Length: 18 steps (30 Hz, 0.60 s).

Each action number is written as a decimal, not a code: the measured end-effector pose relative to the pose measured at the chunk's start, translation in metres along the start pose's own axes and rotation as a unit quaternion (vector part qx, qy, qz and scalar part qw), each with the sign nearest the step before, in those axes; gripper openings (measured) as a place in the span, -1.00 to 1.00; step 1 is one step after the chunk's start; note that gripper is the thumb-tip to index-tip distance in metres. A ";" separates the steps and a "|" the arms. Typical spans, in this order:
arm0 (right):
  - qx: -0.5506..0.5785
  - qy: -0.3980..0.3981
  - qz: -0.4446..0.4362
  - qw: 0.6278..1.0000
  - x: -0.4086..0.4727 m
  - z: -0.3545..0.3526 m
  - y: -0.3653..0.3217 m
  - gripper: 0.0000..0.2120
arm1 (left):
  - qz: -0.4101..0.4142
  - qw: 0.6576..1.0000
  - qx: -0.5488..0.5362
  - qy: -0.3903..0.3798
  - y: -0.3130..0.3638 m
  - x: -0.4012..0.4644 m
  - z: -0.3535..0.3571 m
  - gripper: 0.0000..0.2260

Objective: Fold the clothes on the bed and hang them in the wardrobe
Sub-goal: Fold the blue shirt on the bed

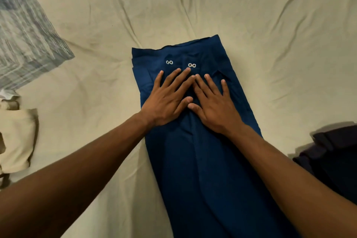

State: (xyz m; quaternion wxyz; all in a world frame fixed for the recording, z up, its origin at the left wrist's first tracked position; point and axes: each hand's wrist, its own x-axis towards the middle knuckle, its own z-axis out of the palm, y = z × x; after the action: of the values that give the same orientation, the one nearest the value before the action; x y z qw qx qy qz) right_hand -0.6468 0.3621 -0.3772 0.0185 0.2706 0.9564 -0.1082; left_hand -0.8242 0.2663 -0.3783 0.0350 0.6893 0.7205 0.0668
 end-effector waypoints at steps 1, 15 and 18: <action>0.006 0.001 -0.002 1.000 0.006 -0.002 0.002 -0.29 | 0.003 1.000 0.001 0.027 -0.003 0.003 -0.003 -0.46; 0.120 0.098 0.288 0.945 0.074 -0.043 0.003 -0.44 | -0.186 0.979 -0.020 0.076 -0.058 0.020 -0.031 -0.55; 0.190 0.110 0.313 0.924 0.085 -0.049 0.010 -0.64 | -0.211 0.977 0.009 0.010 -0.063 0.044 -0.033 -0.46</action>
State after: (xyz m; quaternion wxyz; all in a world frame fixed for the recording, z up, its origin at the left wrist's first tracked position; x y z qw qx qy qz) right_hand -0.7130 0.4252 -0.3394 -0.1054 0.5651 0.7805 -0.2457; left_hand -0.8937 0.3057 -0.3535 0.0350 0.5212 0.8507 0.0585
